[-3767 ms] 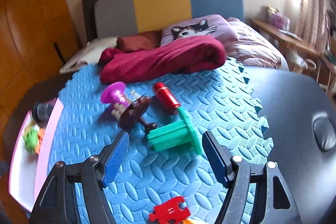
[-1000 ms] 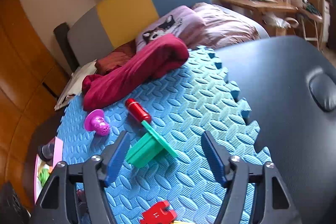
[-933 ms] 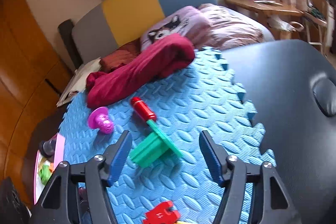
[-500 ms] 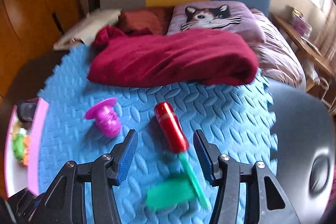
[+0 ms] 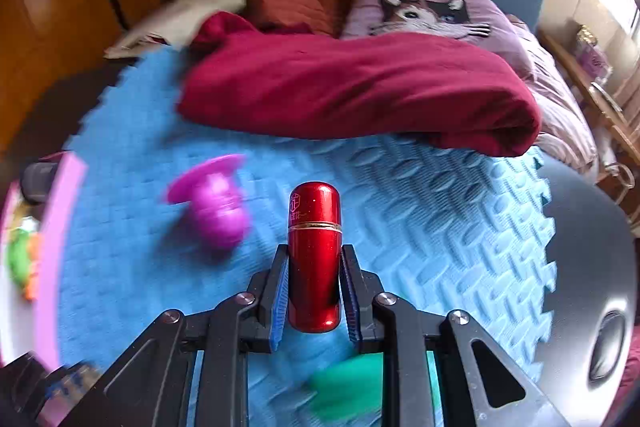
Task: Organize rigid objects
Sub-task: 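Close the right gripper on the red cylinder while the left holds the brown toy, then carry the brown pegged toy with the left gripper into the tray and release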
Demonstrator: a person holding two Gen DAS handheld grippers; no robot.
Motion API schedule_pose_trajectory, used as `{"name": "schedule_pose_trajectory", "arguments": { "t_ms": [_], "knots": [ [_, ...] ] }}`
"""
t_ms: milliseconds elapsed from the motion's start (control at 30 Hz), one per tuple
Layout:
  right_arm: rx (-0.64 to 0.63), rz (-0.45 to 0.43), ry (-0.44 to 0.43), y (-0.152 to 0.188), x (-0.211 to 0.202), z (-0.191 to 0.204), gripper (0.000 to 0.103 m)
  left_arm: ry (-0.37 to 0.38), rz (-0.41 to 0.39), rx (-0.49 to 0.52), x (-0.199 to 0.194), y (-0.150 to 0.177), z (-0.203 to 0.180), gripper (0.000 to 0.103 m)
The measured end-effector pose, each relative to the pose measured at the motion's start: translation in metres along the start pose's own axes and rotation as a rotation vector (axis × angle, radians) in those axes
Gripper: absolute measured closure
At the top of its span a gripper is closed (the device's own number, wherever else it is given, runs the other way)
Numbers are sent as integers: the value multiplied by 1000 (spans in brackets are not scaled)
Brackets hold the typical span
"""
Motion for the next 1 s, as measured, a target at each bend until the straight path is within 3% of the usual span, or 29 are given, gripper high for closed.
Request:
{"name": "schedule_pose_trajectory", "arguments": {
  "t_ms": [267,333,500,600,767,1000],
  "knots": [
    [-25,60,-127,43,-4,42,80,2,-37,24,-34,11,2,60],
    [-43,85,-124,56,0,50,80,3,-38,18,-45,15,7,60],
    [-56,8,-93,72,-1,55,79,0,-75,-13,-79,20,24,60],
    [-93,-35,-90,81,-2,56,79,-15,-107,-54,-101,22,43,60],
    [-119,-83,-81,88,-5,55,79,-120,-127,-154,-123,26,95,60],
    [-130,-101,-81,90,-5,54,79,-208,-51,-300,-108,31,165,60]
  ]
}}
Point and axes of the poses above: each gripper's, at about its wrist camera, not at the fingertips, and x roughly the way its jaws point, z to its left, y to its underside, the point moved 1 cm from there along x, roughly the way its jaws point, and after that the axes turned 10 degrees about -y, right-handed, at the moved point
